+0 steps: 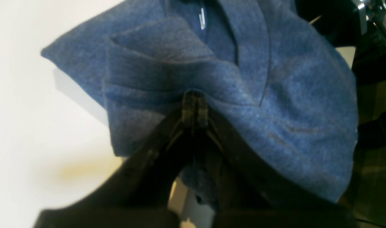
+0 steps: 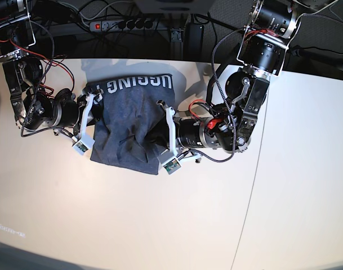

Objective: Fold the T-shirt properly
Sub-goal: 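Release both grippers and pull them away from the folded shirt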

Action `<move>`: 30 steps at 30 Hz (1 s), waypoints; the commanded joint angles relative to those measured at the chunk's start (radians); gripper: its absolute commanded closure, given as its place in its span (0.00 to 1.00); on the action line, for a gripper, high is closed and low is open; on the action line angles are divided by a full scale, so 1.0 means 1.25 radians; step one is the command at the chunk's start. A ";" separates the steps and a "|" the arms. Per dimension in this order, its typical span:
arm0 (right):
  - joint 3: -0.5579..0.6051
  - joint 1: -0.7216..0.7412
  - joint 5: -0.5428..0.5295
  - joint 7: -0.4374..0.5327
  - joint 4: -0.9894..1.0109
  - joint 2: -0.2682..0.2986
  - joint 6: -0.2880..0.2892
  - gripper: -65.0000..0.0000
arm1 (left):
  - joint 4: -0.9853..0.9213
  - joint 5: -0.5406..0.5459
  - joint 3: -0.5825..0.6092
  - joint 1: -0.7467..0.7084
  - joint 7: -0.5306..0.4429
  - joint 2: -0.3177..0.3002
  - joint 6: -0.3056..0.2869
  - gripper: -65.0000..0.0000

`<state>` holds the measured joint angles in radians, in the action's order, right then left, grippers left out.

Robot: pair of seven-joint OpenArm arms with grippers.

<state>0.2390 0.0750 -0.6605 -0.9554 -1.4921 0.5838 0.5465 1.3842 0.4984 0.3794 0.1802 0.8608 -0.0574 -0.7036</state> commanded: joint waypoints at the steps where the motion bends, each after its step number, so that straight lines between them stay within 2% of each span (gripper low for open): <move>1: -0.011 -0.001 0.014 -0.029 -0.004 0.010 0.000 1.00 | 0.011 0.017 -0.001 0.018 -0.008 0.005 0.004 1.00; 7: -0.094 0.000 -0.001 -0.023 -0.004 0.010 0.000 1.00 | 0.011 0.021 -0.049 0.022 0.013 0.003 0.004 1.00; 13: -0.174 0.000 -0.023 -0.023 -0.004 0.010 0.000 1.00 | 0.012 0.107 -0.142 0.031 0.058 0.003 0.004 1.00; 17: -0.204 0.000 -0.022 -0.020 -0.004 0.010 0.000 1.00 | 0.011 0.137 -0.169 0.031 0.085 -0.003 0.004 1.00; 23: -0.270 -0.001 -0.022 -0.023 -0.004 0.013 0.000 1.00 | 0.011 0.153 -0.169 0.017 0.091 -0.074 0.004 1.00; 30: -0.366 -0.015 -0.023 -0.029 -0.002 0.014 0.000 1.00 | 0.012 0.250 -0.187 -0.025 0.094 -0.197 0.004 1.00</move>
<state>-0.2089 0.0463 -0.6773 -1.0042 -1.4837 0.5819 0.5472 1.3842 0.7933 0.1505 0.1303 0.9951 -0.2993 -0.7036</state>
